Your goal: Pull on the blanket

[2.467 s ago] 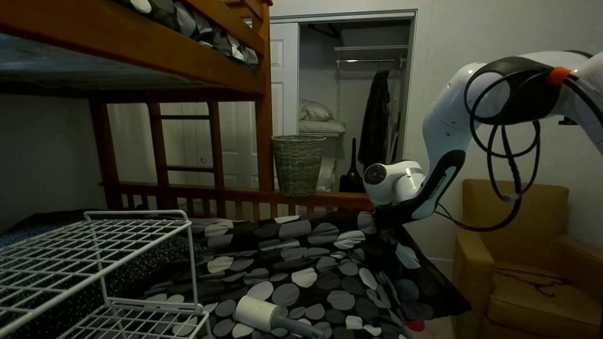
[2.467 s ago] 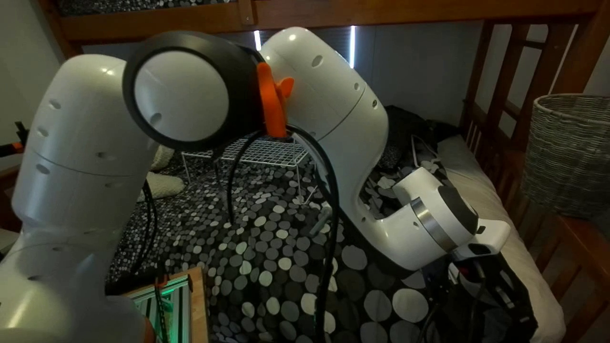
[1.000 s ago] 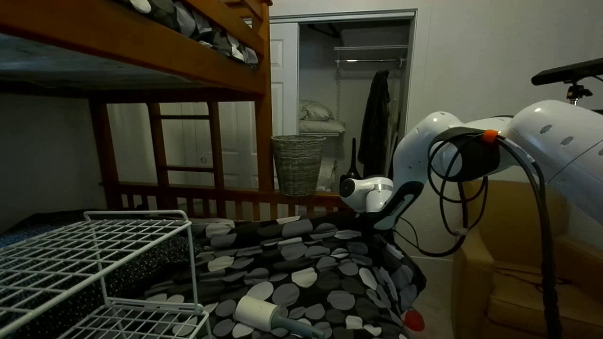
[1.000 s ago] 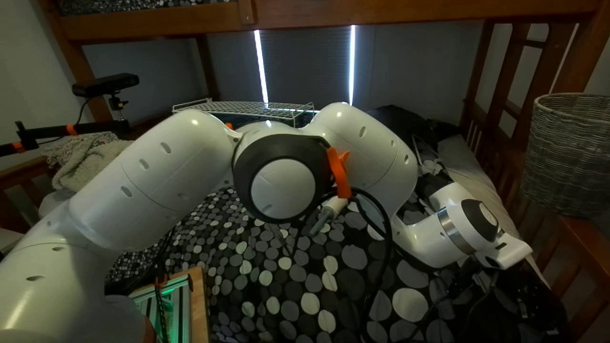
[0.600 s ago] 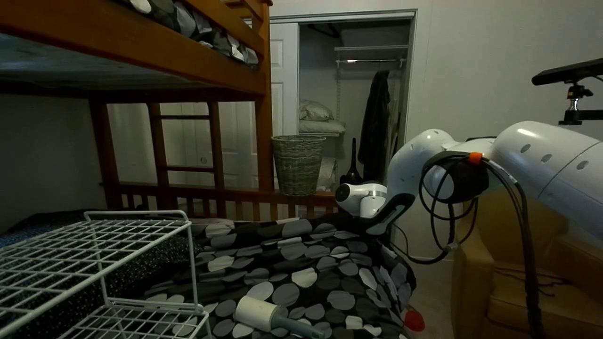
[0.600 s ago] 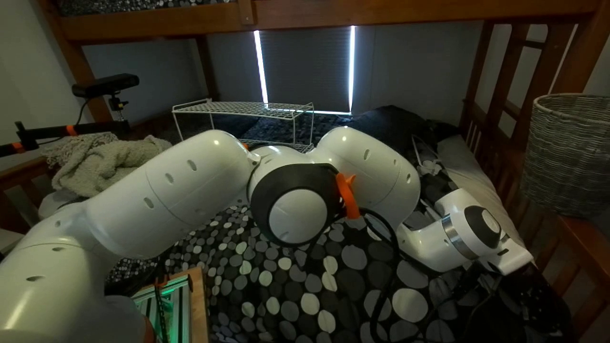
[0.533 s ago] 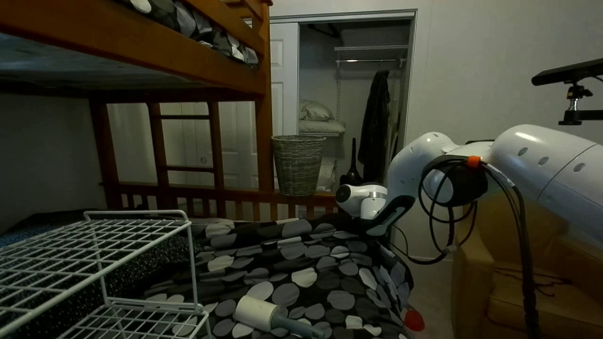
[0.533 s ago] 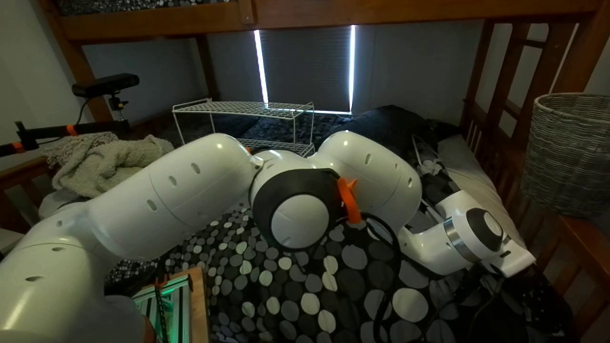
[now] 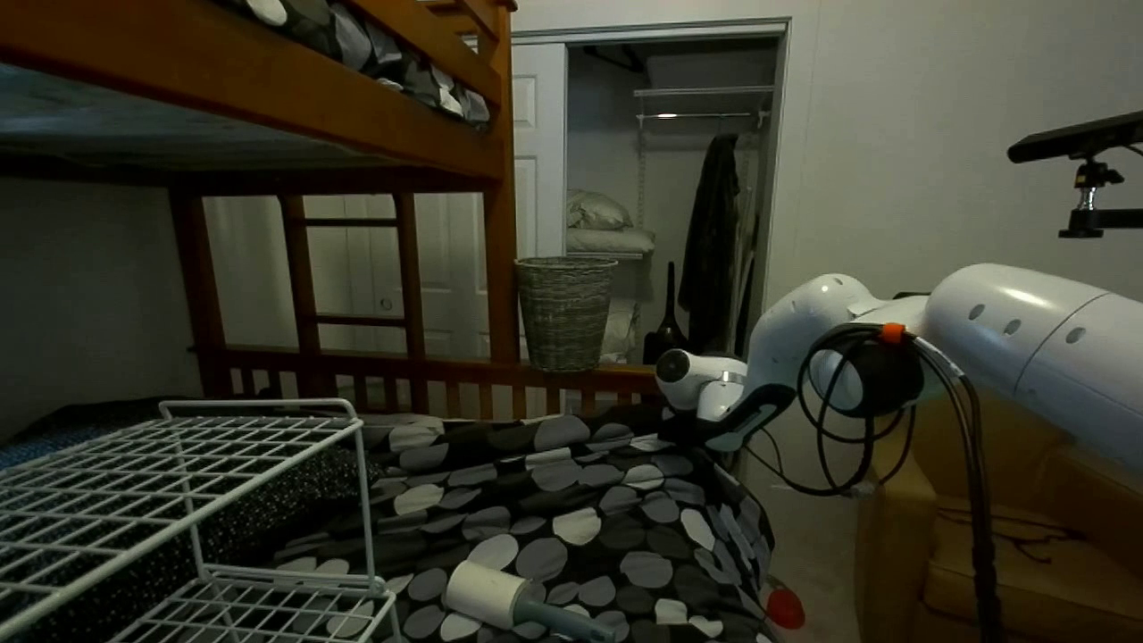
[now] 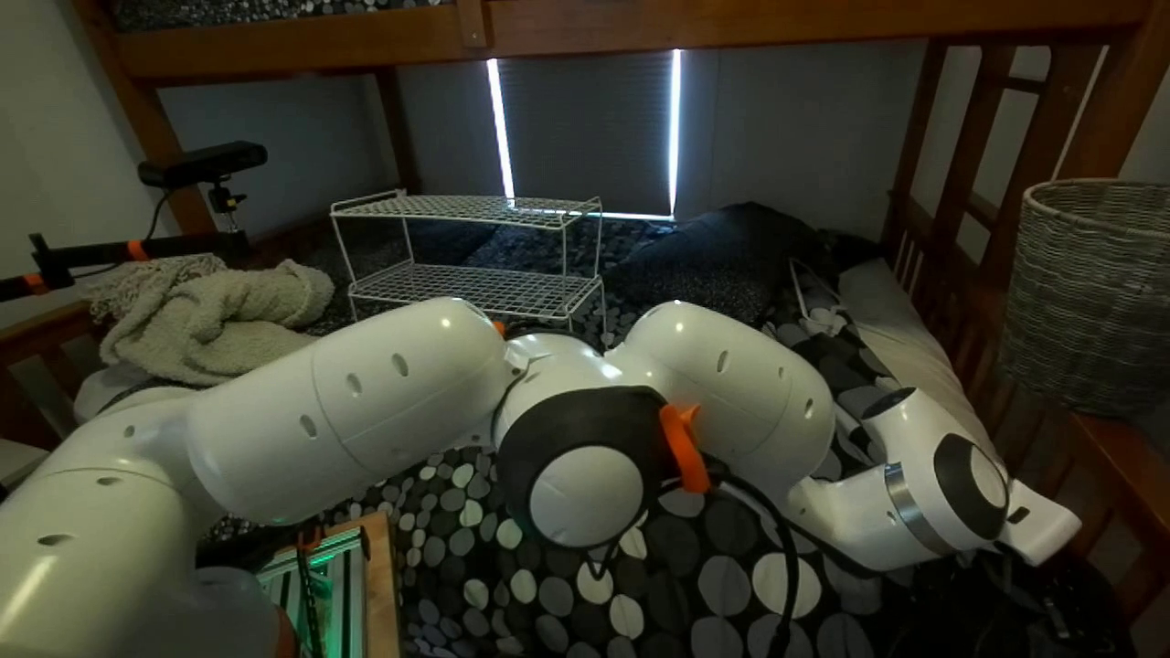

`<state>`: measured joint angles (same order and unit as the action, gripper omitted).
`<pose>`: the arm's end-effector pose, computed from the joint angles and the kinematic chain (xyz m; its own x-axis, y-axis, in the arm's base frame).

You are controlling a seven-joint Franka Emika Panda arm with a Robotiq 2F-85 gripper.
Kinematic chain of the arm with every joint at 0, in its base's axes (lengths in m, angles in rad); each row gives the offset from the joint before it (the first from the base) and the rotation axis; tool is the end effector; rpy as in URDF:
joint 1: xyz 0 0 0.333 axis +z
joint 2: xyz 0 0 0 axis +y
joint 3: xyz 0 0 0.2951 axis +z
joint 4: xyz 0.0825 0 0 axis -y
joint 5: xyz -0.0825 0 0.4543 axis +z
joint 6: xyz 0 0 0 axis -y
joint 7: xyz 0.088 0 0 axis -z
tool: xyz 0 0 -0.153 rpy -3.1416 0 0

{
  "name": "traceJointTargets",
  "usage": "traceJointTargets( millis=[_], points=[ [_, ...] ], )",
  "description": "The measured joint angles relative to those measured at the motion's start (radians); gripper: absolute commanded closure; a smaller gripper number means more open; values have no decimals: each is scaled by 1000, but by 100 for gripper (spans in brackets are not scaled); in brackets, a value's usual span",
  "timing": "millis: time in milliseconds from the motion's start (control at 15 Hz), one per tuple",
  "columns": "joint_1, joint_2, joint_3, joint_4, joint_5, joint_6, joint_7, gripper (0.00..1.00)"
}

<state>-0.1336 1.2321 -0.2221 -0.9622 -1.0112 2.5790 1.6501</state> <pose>0.8340 -0.2414 0.0630 0.3343 -0.5111 0.7919 -0.8565 -0.5153 0.0290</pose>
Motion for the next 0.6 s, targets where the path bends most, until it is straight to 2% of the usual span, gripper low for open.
traceJointTargets(
  millis=[133,333,600],
  points=[
    [-8,19,0,35,56,3,-62,55],
    [-12,35,-7,72,136,3,-149,31],
    [-17,32,-4,98,141,2,-215,2]
  ],
)
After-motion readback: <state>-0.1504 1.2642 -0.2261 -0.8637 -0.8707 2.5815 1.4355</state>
